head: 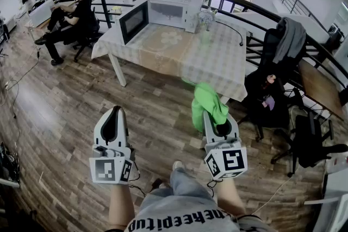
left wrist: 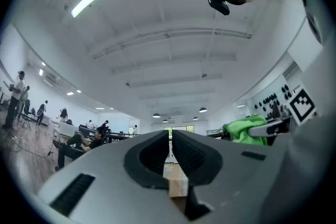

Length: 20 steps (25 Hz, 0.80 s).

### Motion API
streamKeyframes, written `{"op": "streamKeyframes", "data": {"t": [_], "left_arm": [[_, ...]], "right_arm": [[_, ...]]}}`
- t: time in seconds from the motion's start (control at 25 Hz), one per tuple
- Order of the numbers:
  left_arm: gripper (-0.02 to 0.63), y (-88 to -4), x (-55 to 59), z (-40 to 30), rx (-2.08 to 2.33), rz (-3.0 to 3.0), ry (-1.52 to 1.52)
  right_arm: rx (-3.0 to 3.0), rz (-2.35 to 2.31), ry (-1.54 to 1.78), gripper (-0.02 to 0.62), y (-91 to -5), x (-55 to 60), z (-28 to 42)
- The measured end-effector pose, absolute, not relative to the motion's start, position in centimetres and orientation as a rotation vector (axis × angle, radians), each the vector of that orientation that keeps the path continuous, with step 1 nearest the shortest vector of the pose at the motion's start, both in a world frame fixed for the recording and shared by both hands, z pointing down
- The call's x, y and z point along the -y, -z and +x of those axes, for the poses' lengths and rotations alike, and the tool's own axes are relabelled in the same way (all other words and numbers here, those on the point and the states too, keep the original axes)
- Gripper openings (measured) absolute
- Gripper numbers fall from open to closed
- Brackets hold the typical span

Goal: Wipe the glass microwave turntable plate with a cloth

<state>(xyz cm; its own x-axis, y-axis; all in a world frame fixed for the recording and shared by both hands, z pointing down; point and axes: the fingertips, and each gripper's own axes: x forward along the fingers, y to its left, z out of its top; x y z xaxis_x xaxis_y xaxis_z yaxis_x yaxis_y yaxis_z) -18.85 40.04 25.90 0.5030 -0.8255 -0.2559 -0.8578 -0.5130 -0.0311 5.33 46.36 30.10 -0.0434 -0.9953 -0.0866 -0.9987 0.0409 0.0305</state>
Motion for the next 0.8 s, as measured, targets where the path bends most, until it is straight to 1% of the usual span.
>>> {"op": "streamKeyframes", "data": {"t": [0.4, 0.8], "left_arm": [[0.02, -26.0, -37.2, -17.3, -1.464, -2.59, -0.32], [0.02, -25.6, -31.7, -13.3, -1.471, -2.563, -0.342]], "right_arm": [[-2.246, -2.138, -0.133, 0.109, -30.2, -43.5, 6.6], [-2.286, -2.09, -0.155, 0.113, -30.0, -37.4, 10.1]]}}
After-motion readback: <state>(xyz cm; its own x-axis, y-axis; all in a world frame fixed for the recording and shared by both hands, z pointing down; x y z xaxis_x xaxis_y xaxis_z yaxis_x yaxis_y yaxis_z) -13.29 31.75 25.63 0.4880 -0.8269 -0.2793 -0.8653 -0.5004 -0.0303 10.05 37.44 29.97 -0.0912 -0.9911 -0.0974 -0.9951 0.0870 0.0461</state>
